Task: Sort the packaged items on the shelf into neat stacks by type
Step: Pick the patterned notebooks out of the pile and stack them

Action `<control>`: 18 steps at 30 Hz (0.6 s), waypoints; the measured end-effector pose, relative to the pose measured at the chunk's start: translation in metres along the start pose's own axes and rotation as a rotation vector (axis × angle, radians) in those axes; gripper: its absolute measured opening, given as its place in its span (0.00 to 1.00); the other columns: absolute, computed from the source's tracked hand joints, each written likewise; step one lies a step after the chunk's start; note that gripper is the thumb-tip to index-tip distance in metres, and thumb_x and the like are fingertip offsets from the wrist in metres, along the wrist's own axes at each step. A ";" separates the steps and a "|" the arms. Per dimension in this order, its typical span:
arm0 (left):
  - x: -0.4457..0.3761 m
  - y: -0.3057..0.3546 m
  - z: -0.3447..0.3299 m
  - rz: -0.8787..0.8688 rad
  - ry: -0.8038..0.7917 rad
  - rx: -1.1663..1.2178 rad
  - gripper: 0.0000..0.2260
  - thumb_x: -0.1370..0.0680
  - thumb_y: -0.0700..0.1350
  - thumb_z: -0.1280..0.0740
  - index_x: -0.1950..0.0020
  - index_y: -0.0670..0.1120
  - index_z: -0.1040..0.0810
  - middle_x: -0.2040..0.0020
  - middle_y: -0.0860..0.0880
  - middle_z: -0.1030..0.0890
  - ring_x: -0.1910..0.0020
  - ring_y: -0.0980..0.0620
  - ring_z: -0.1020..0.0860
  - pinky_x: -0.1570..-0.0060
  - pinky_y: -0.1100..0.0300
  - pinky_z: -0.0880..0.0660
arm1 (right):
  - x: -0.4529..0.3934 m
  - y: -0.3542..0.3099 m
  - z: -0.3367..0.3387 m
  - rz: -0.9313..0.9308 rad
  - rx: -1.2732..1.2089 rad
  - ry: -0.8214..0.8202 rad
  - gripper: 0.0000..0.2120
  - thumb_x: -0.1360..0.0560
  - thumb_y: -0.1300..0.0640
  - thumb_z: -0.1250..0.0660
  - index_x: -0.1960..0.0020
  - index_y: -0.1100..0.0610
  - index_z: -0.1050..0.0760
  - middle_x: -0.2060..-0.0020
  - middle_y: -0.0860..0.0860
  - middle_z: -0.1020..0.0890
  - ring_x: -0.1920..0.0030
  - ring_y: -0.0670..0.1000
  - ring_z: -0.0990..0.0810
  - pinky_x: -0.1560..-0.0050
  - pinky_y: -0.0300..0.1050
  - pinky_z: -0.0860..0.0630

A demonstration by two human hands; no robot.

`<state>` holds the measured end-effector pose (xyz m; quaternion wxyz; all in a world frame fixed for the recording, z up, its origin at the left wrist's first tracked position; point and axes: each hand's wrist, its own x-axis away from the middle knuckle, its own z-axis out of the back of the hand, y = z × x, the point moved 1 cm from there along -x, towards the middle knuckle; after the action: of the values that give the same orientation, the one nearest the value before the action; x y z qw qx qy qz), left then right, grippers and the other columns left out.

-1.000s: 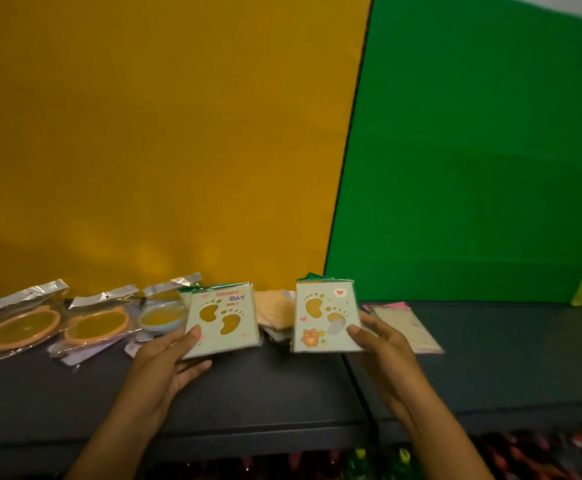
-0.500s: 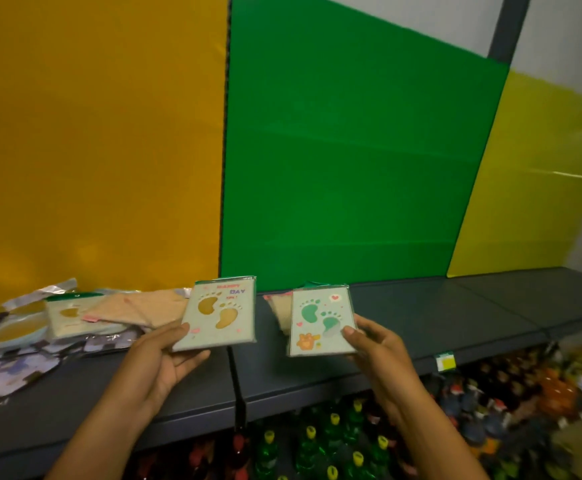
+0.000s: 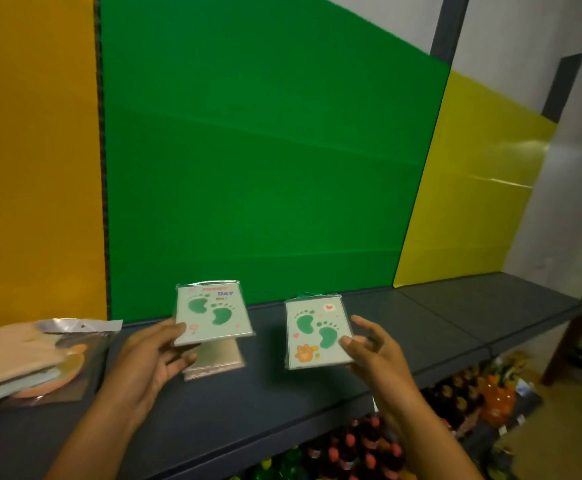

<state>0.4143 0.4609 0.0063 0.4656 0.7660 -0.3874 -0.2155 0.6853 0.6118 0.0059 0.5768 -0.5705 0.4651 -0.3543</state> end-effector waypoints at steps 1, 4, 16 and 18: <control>-0.010 -0.006 -0.009 0.000 0.003 -0.010 0.06 0.22 0.36 0.37 0.48 0.39 0.23 0.49 0.40 0.17 0.50 0.44 0.19 0.66 0.61 0.19 | -0.011 0.000 0.006 0.005 0.013 -0.007 0.19 0.24 0.65 0.32 0.35 0.54 0.28 0.53 0.57 0.15 0.53 0.55 0.15 0.61 0.42 0.20; -0.041 -0.029 -0.032 -0.004 0.022 -0.037 0.07 0.23 0.35 0.36 0.46 0.38 0.23 0.50 0.39 0.17 0.51 0.44 0.20 0.68 0.62 0.19 | -0.045 0.006 0.024 0.038 0.043 -0.013 0.18 0.24 0.65 0.32 0.37 0.51 0.26 0.54 0.58 0.15 0.53 0.55 0.15 0.60 0.44 0.19; -0.109 -0.129 -0.097 0.041 0.126 -0.353 0.10 0.21 0.36 0.36 0.41 0.43 0.26 0.51 0.45 0.18 0.55 0.50 0.19 0.66 0.58 0.19 | -0.140 0.056 0.061 -0.024 -0.041 -0.061 0.12 0.22 0.66 0.36 0.43 0.56 0.19 0.46 0.55 0.16 0.49 0.55 0.15 0.53 0.50 0.17; -0.120 -0.141 -0.107 0.040 0.145 -0.418 0.10 0.21 0.35 0.36 0.41 0.42 0.26 0.49 0.42 0.18 0.56 0.49 0.19 0.69 0.61 0.20 | -0.156 0.059 0.062 -0.032 -0.043 -0.090 0.12 0.22 0.65 0.36 0.42 0.54 0.19 0.47 0.53 0.16 0.49 0.54 0.15 0.52 0.51 0.17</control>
<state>0.4706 0.6527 -0.0703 0.6449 0.6585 -0.3150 -0.2263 0.6868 0.7845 -0.0369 0.5791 -0.6054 0.4370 -0.3273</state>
